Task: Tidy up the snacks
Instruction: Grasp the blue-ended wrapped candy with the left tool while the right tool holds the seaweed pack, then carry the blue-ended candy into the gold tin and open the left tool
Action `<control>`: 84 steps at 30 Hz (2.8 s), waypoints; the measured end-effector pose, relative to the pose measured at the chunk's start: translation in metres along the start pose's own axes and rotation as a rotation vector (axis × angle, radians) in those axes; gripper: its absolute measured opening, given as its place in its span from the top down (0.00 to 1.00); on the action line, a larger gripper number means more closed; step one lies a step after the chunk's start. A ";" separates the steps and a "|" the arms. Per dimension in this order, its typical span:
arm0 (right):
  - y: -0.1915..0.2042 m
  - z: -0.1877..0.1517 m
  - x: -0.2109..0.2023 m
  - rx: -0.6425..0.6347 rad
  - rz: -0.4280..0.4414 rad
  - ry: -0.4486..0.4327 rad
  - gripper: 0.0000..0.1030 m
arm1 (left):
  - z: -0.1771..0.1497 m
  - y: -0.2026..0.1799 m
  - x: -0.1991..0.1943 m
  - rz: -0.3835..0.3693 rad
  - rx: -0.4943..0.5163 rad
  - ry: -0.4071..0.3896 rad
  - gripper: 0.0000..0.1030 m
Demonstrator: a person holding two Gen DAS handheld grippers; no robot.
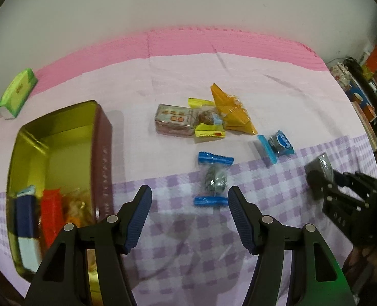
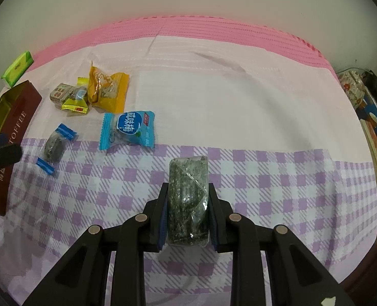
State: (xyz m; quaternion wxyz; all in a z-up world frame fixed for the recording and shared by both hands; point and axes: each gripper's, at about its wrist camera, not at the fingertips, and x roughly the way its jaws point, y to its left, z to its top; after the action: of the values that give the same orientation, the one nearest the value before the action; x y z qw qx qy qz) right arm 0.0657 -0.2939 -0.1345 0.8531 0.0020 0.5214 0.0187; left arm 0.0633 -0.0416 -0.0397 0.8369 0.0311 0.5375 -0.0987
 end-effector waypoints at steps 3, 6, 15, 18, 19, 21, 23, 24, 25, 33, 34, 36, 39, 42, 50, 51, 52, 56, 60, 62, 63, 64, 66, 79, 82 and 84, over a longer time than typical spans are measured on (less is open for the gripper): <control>0.001 -0.006 0.005 0.023 0.019 0.009 0.76 | 0.004 -0.004 0.010 -0.015 0.002 0.026 0.39; -0.007 -0.006 0.006 0.027 0.027 0.009 0.76 | 0.007 -0.011 0.021 -0.010 0.021 0.042 0.39; -0.017 -0.005 0.008 0.037 0.034 0.013 0.76 | 0.013 -0.024 0.043 0.007 0.055 0.065 0.41; -0.020 -0.005 0.009 0.038 0.035 0.013 0.76 | 0.015 -0.026 0.047 0.001 0.067 0.066 0.43; -0.019 -0.004 0.008 0.040 0.035 0.012 0.76 | 0.015 -0.027 0.049 0.004 0.070 0.066 0.44; -0.014 -0.003 0.006 0.037 0.035 0.013 0.76 | 0.017 -0.027 0.051 0.001 0.069 0.064 0.52; -0.014 -0.003 0.006 0.037 0.035 0.012 0.76 | 0.019 -0.028 0.054 -0.001 0.070 0.072 0.59; -0.014 -0.003 0.006 0.036 0.034 0.012 0.76 | 0.018 -0.029 0.054 -0.004 0.073 0.071 0.65; -0.011 -0.005 0.009 0.035 0.033 0.012 0.76 | 0.017 -0.029 0.054 -0.003 0.078 0.070 0.68; -0.009 -0.006 0.010 0.033 0.032 0.012 0.76 | 0.001 -0.026 0.043 0.002 0.114 0.054 0.75; -0.009 -0.006 0.009 0.034 0.032 0.011 0.76 | -0.002 -0.025 0.041 -0.001 0.111 0.054 0.75; -0.010 -0.006 0.009 0.035 0.032 0.012 0.76 | -0.006 -0.021 0.036 0.003 0.094 0.049 0.75; -0.009 -0.005 0.009 0.031 0.026 0.010 0.76 | -0.011 -0.016 0.027 0.002 0.078 0.046 0.75; -0.008 -0.004 0.010 0.028 0.021 0.009 0.76 | -0.014 -0.010 0.019 0.010 0.063 0.055 0.75; -0.005 -0.006 0.007 0.028 0.017 0.008 0.76 | -0.021 0.003 -0.003 0.029 0.035 0.048 0.75; -0.006 -0.007 0.006 0.028 0.017 0.008 0.76 | -0.021 0.005 -0.006 0.030 0.028 0.045 0.75; -0.006 -0.007 0.006 0.029 0.017 0.007 0.76 | -0.021 0.008 -0.010 0.029 0.021 0.042 0.75; -0.006 -0.007 0.007 0.029 0.018 0.007 0.76 | -0.015 0.018 -0.023 0.037 0.003 0.018 0.75; -0.005 -0.007 0.006 0.030 0.017 0.007 0.76 | -0.005 0.038 -0.034 0.069 -0.034 -0.016 0.75; -0.005 -0.007 0.007 0.029 0.017 0.008 0.76 | 0.001 0.050 -0.036 0.092 -0.056 -0.023 0.75; -0.005 -0.007 0.006 0.031 0.017 0.007 0.76 | 0.002 0.056 -0.036 0.100 -0.069 -0.024 0.75; -0.005 -0.007 0.006 0.032 0.018 0.007 0.76 | 0.004 0.065 -0.037 0.108 -0.088 -0.023 0.75; -0.005 -0.007 0.006 0.031 0.017 0.007 0.76 | 0.006 0.078 -0.036 0.133 -0.112 -0.023 0.75; -0.005 -0.007 0.007 0.032 0.014 0.008 0.76 | 0.013 0.145 -0.015 0.286 -0.183 -0.007 0.75; -0.005 -0.007 0.007 0.031 0.015 0.008 0.76 | 0.016 0.155 -0.003 0.315 -0.176 0.006 0.75; -0.004 -0.007 0.007 0.032 0.015 0.009 0.76 | 0.017 0.159 0.005 0.330 -0.177 0.018 0.75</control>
State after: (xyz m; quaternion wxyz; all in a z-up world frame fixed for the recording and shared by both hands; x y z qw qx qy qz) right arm 0.0628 -0.2982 -0.1436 0.8506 0.0196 0.5252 0.0165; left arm 0.1123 0.1110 -0.0454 0.8364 0.0459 0.5391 0.0882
